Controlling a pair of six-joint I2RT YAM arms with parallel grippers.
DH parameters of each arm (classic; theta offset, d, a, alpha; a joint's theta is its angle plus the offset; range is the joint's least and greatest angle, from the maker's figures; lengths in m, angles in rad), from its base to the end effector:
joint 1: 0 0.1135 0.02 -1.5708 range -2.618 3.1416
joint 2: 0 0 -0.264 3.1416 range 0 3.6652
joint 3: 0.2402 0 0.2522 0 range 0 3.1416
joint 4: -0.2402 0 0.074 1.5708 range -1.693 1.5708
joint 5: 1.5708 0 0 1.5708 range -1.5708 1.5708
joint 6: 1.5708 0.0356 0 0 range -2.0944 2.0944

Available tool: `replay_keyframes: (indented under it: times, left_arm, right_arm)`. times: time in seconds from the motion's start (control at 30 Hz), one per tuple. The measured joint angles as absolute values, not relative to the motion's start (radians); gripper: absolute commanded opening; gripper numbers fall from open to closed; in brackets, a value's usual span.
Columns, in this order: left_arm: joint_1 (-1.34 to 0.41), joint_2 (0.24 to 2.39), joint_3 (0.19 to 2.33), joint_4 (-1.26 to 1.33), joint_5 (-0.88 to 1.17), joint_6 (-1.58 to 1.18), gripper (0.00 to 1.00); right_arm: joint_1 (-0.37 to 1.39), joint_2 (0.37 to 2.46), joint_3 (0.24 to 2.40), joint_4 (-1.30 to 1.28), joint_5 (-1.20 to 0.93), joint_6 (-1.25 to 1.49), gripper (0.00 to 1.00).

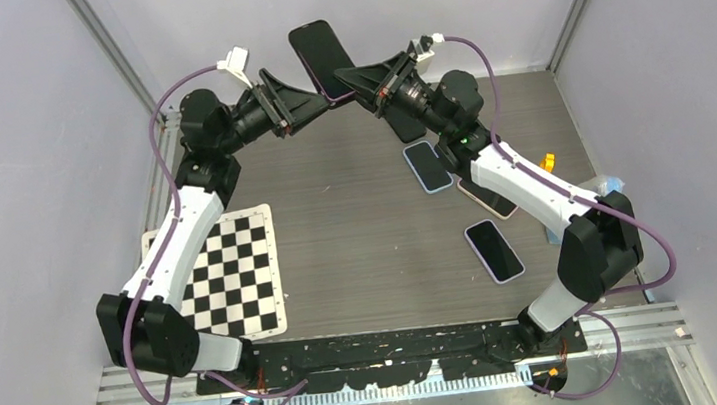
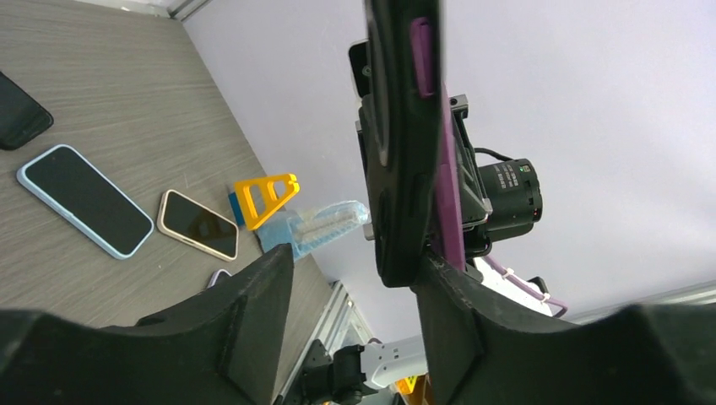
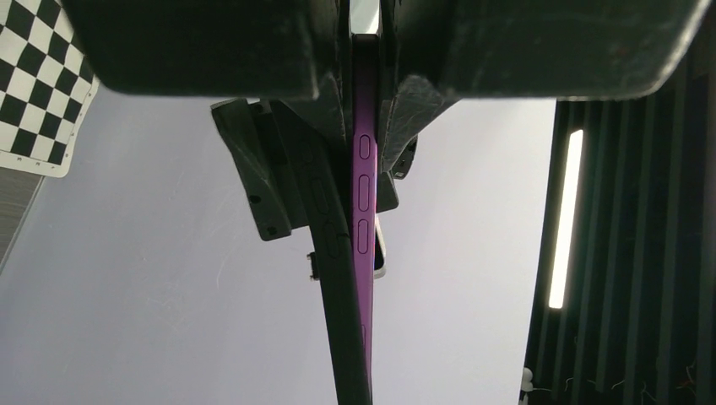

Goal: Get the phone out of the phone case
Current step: Remove the phone case from the phone.

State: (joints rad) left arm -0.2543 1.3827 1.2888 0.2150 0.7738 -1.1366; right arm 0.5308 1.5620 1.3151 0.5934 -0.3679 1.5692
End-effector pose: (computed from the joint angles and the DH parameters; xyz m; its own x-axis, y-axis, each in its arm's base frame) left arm 0.3024 -0.1043 0.4216 -0.7232 -0.4825 -0.4942 0.4642 0.1902 -0.8650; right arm 0.3132 0.1987 0.4122 -0.7636 0.6337 -0.1236 -0.2941 -0.1709 0.9404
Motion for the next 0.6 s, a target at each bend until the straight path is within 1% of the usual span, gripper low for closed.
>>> replay_keyframes:
  times: [0.07,0.2,0.23,0.27,0.3,0.33,0.4,0.6]
  left_arm:
    - [-0.254,1.385,1.303,0.196,0.763,-1.137,0.42]
    - [-0.260,1.395,1.328,0.158,0.743,-1.136,0.40]
    - [-0.260,1.400,1.329,0.155,0.741,-1.138,0.38]
    - [-0.260,1.407,1.331,0.155,0.741,-1.142,0.33]
    - [-0.260,1.415,1.332,0.154,0.740,-1.144,0.26]
    - [-0.260,1.422,1.333,0.153,0.739,-1.145,0.13]
    - [-0.260,1.437,1.337,0.150,0.738,-1.143,0.00]
    - [-0.261,1.476,1.394,0.048,0.719,-1.062,0.00]
  right_arm:
    - [0.530,1.562,1.315,0.583,-0.368,1.563,0.01]
    - [0.530,1.562,1.315,0.559,-0.367,1.549,0.01]
    - [0.530,1.562,1.315,0.555,-0.366,1.546,0.01]
    - [0.530,1.562,1.315,0.550,-0.364,1.542,0.01]
    - [0.529,1.562,1.315,0.542,-0.363,1.538,0.01]
    - [0.529,1.562,1.315,0.534,-0.360,1.533,0.01]
    - [0.527,1.564,1.315,0.521,-0.353,1.524,0.01]
    - [0.519,1.572,1.308,0.500,-0.334,1.517,0.01]
